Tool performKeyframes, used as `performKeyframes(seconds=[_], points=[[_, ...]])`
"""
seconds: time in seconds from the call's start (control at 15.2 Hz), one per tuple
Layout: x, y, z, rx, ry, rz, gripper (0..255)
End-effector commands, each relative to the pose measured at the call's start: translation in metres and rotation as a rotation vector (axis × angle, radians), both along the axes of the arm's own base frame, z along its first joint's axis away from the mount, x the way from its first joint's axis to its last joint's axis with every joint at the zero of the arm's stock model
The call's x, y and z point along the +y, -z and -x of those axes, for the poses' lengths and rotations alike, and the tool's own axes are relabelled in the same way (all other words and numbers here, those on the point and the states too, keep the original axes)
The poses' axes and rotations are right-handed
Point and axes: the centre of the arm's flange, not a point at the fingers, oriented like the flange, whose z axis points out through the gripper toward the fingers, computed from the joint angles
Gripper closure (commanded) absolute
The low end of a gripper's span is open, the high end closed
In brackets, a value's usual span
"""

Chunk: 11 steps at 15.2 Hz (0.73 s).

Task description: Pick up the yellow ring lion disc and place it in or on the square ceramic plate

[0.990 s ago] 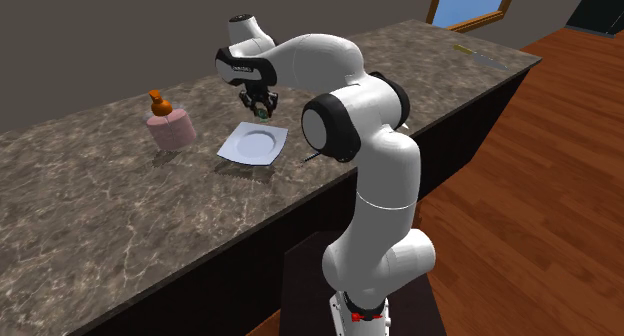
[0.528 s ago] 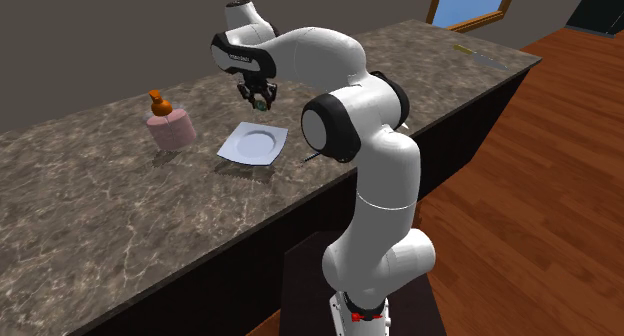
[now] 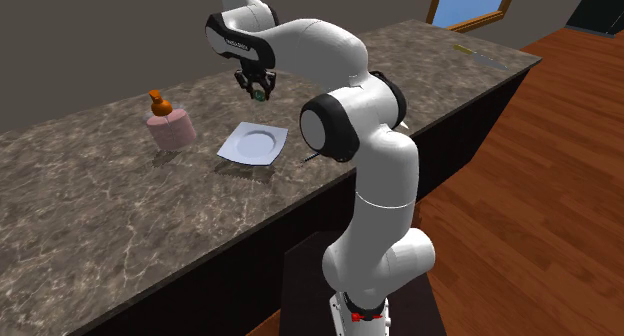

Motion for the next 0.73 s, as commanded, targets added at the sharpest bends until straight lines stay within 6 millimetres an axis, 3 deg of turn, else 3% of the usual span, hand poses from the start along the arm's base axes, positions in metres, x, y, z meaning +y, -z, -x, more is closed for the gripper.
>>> performKeyframes(seconds=[0.0,0.59,0.66], points=[[0.001,-0.003,0.013,0.0,0.0,0.0,255],[0.006,-0.001,0.132,0.0,0.0,0.0,255],[0.007,-0.001,0.153,0.0,0.0,0.0,255]])
